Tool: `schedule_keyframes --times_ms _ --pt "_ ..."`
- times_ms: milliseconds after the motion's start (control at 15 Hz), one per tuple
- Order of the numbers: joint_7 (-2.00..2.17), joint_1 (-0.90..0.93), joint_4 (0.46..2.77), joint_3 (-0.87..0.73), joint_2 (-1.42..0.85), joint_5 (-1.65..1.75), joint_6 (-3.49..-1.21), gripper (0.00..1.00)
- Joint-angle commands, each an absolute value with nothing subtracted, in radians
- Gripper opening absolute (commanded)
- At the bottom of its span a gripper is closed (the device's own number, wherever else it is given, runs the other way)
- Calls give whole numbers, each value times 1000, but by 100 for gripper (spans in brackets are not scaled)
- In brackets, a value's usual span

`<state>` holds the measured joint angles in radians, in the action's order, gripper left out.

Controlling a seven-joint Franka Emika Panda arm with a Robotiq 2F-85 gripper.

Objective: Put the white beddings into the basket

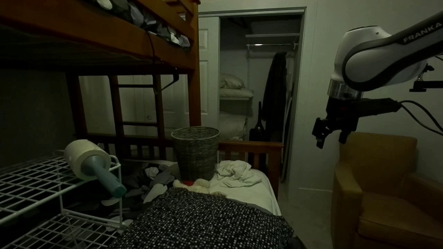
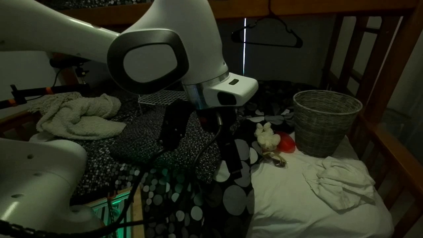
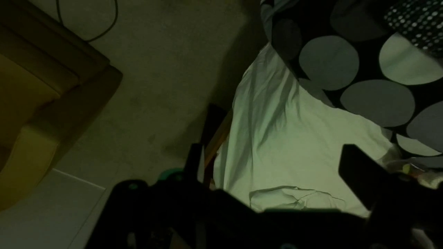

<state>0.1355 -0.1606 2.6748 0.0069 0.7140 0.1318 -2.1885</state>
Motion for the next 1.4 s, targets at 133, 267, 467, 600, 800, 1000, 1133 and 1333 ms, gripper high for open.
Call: schedule_keyframes --times_ms 133,267,467,600,800,1000,1133,1333 --pt "141 -154 2672 11 727 136 -2184 100" --pt "141 -154 2673 11 730 136 -2184 100" --pt "170 -140 2679 38 734 134 -2269 100" --pt "130 -124 2634 38 655 145 -2399 100" --pt "61 -126 2519 36 477 174 -2547 100" --pt "-88 -97 2397 -26 308 156 -2562 100" --pt "-197 -73 2302 -68 183 117 -2543 100" --pt "-288 -69 2153 -94 -10 72 -2533 100"
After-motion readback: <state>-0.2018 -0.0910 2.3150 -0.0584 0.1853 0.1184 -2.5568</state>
